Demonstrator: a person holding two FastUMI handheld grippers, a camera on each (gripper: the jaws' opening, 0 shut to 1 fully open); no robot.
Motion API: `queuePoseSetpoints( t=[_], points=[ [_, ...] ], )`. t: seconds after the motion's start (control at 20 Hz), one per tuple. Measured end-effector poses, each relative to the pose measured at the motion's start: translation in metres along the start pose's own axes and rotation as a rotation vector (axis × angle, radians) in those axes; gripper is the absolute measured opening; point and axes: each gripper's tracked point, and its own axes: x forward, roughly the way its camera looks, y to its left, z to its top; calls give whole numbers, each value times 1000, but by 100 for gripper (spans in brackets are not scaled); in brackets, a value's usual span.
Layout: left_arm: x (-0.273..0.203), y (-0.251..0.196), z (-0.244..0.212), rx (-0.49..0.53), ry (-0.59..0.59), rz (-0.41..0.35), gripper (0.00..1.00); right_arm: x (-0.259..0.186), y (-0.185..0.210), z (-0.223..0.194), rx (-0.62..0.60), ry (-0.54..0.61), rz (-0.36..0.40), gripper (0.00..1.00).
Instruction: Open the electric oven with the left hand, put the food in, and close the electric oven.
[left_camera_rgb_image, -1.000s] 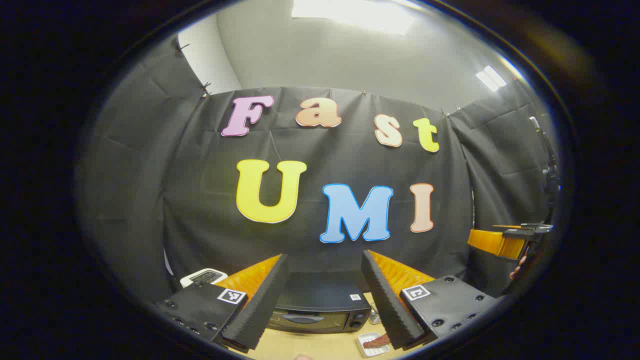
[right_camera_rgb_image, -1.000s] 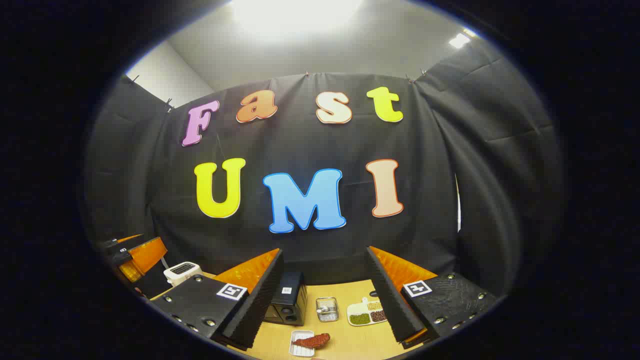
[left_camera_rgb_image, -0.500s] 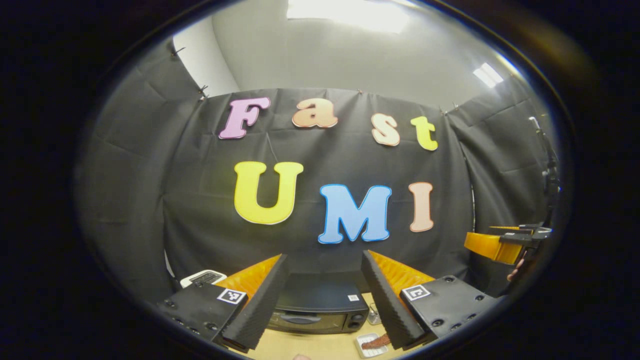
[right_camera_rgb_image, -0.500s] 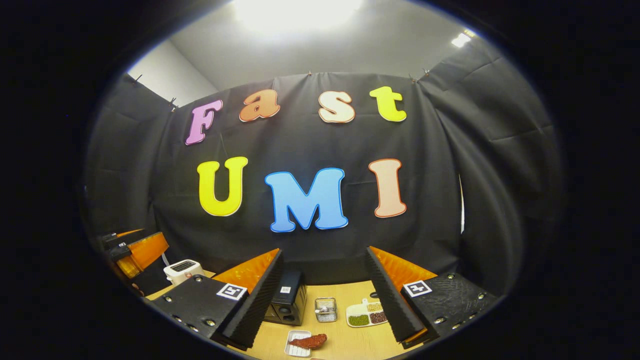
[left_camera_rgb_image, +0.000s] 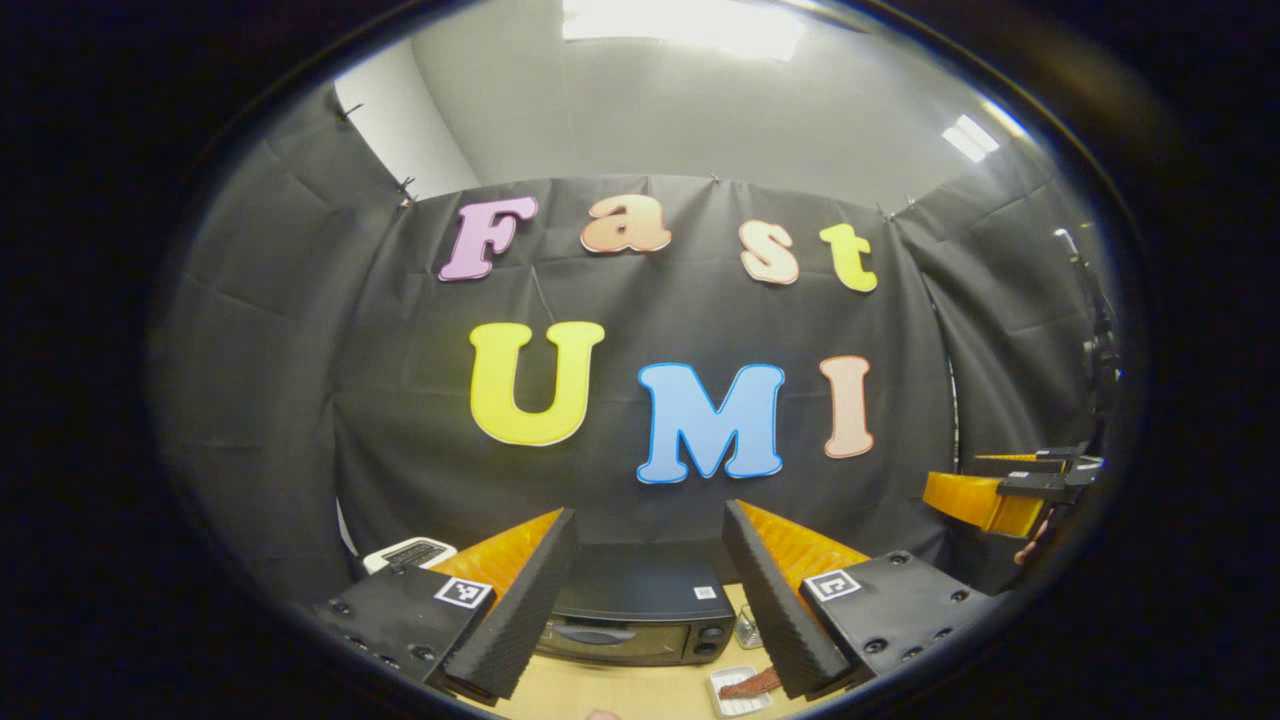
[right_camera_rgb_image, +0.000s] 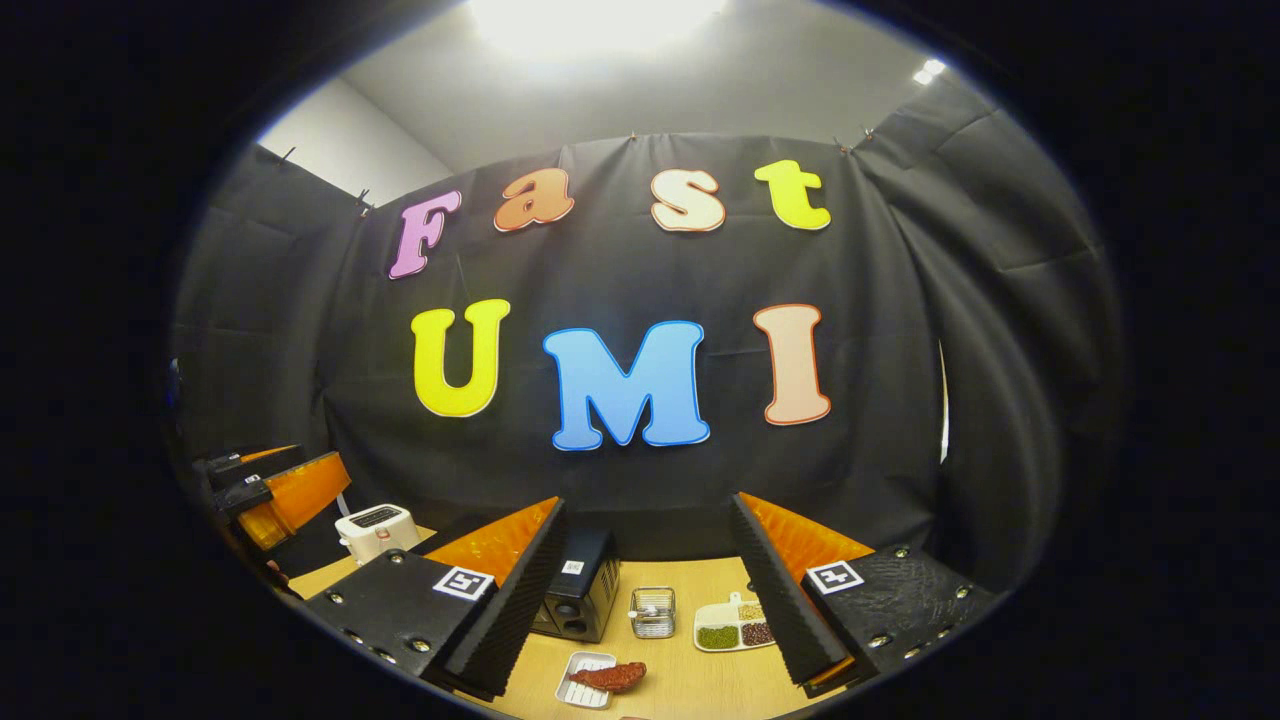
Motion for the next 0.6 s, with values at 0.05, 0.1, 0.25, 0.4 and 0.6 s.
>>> queuePoseSetpoints(
  t=[0.05, 0.1, 0.25, 0.4, 0.6],
  points=[
    [1, 1, -5, 11, 11, 4, 100, 0, 1, -5, 7, 8, 12, 98],
    [3, 0, -12, 13, 24, 2, 100, 1, 1, -10, 10, 14, 15, 98],
    [18, 1, -40, -27, 79, -27, 100, 8, -1, -17, 4, 32, -21, 98],
    [41, 15, -86, -35, 160, -37, 100, 11, 10, -21, 10, 48, -31, 98],
    [77, 36, -161, -5, 292, -41, 100, 18, 11, -26, -5, 52, -68, 98]
  ],
)
